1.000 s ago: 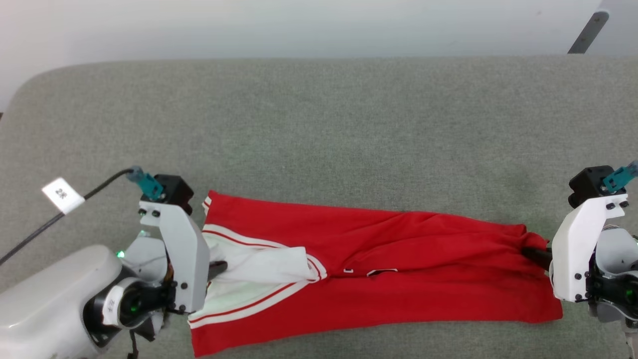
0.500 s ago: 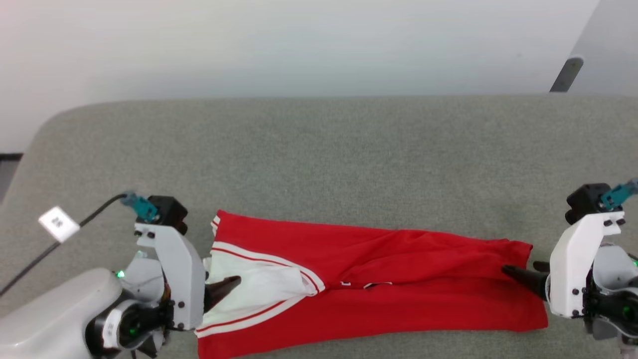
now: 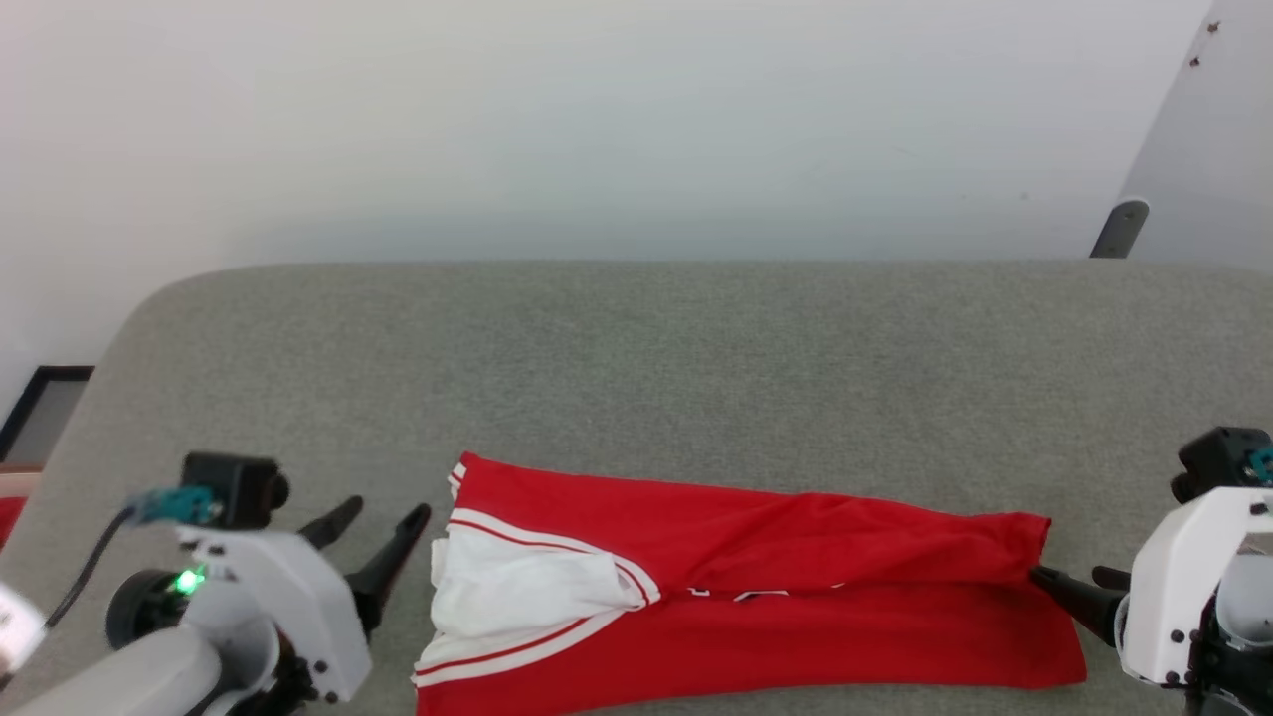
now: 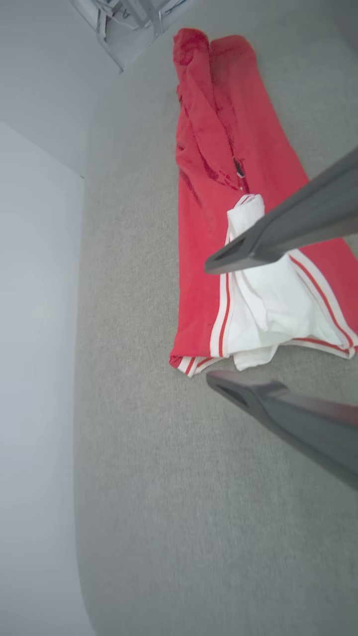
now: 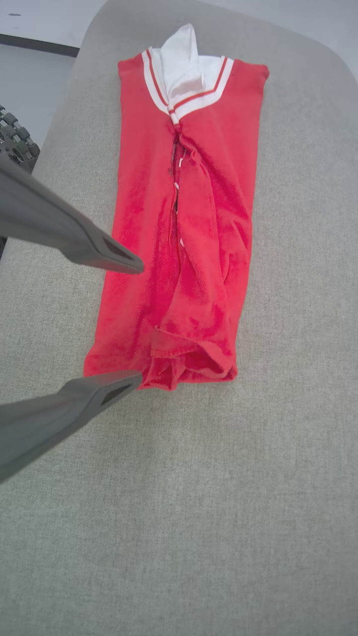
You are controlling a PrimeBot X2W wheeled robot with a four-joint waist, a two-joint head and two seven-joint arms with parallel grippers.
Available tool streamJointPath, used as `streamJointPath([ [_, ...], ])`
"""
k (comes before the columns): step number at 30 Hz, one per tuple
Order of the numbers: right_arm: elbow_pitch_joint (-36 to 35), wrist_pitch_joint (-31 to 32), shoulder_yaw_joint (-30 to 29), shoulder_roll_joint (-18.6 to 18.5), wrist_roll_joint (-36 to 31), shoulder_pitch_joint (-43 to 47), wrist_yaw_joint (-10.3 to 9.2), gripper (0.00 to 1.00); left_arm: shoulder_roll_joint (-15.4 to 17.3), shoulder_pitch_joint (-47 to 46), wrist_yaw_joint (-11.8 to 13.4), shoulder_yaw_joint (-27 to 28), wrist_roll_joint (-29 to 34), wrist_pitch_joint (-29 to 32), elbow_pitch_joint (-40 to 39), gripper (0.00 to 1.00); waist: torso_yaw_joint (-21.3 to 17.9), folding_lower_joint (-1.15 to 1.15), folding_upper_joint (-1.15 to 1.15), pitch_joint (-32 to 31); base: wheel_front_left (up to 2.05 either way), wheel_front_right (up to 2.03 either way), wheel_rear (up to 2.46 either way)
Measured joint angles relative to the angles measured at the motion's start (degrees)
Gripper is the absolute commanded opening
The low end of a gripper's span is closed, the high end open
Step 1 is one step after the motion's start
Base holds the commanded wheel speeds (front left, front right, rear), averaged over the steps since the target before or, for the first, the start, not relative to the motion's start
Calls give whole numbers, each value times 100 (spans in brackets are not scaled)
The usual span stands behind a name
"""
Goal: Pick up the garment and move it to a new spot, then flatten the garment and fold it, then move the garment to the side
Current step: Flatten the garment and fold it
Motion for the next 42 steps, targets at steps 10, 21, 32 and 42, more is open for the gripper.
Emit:
streamJointPath([
  [10, 93, -75, -337, 74, -178, 148, 0, 100, -15, 871, 167, 568, 459, -1240, 234, 100, 234, 0, 0, -123, 0, 0, 0],
  [21, 492, 56, -513, -96, -478, -8, 0, 100, -1177, 2656, 88, 3141, 2083, -1263, 120, 100, 551, 0, 0, -79, 0, 0, 0],
  [32, 1116, 260, -628, -237, -731, -283, 0, 100, -2136, 3443, -523, 4428, 3082, -1265, 80, 100, 900, 0, 0, 169, 0, 0, 0],
  [42, 2004, 148, -466, -255, -808, -541, 0, 100, -2827, 3381, -1013, 4830, 3473, -1265, 311, 100, 1181, 0, 0, 563, 0, 0, 0],
])
